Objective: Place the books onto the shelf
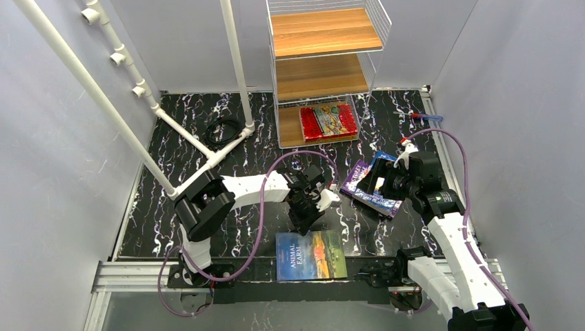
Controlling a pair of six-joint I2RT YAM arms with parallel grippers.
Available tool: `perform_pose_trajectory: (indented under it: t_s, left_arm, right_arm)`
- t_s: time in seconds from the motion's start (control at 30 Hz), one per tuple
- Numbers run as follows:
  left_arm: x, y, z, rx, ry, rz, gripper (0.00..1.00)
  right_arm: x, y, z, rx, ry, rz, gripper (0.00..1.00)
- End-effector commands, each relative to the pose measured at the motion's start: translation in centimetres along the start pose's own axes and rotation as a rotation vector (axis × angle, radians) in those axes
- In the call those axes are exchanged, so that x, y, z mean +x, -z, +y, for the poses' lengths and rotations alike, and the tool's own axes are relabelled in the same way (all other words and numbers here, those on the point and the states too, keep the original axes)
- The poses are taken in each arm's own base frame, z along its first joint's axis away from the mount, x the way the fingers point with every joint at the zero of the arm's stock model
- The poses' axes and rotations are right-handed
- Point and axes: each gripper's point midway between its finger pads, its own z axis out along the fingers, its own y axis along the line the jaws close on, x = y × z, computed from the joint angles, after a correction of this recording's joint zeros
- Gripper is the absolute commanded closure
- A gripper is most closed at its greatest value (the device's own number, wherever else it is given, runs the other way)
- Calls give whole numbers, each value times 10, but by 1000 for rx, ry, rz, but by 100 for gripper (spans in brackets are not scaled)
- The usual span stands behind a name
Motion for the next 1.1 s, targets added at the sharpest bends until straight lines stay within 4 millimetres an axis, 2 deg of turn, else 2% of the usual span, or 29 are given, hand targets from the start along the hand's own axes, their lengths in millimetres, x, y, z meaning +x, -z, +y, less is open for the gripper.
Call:
perform_pose_trajectory:
  t_s: [0.0,0.13,0.33,0.47,0.57,0.67,0.73,0.8,0.93,1.07]
  left_arm:
    - [22,-9,10,-75,77,87,100]
    - [21,7,29,-243,154,64,100]
    - [15,60,70,-589,350,-151,100]
    - [19,87,85,-628,500,-243,100]
    - [33,106,106,-674,683,-292,100]
    - [42,119,117,-675,812,-339,100]
    - [39,120,114,-651,800,-361,100]
    - [27,113,101,-540,725,-380,100]
    - [18,99,70,-335,621,-333,100]
    - [14,95,47,-200,595,-343,85]
  right_arm:
    - [-11,3,4,-5,17,-42,9]
    - [-13,4,5,-5,16,-46,9]
    - [-14,2,6,-11,13,-49,9]
    - [-13,-1,6,-13,5,-39,9]
    - [-11,-3,5,-12,-6,-35,9]
    - [-4,-6,4,-7,-51,-9,9]
    - [9,-12,8,-18,-134,16,9]
    - [25,-18,14,-27,-196,35,10]
    - [70,-27,25,-16,-180,121,12]
    - [116,-35,37,-39,-113,235,13]
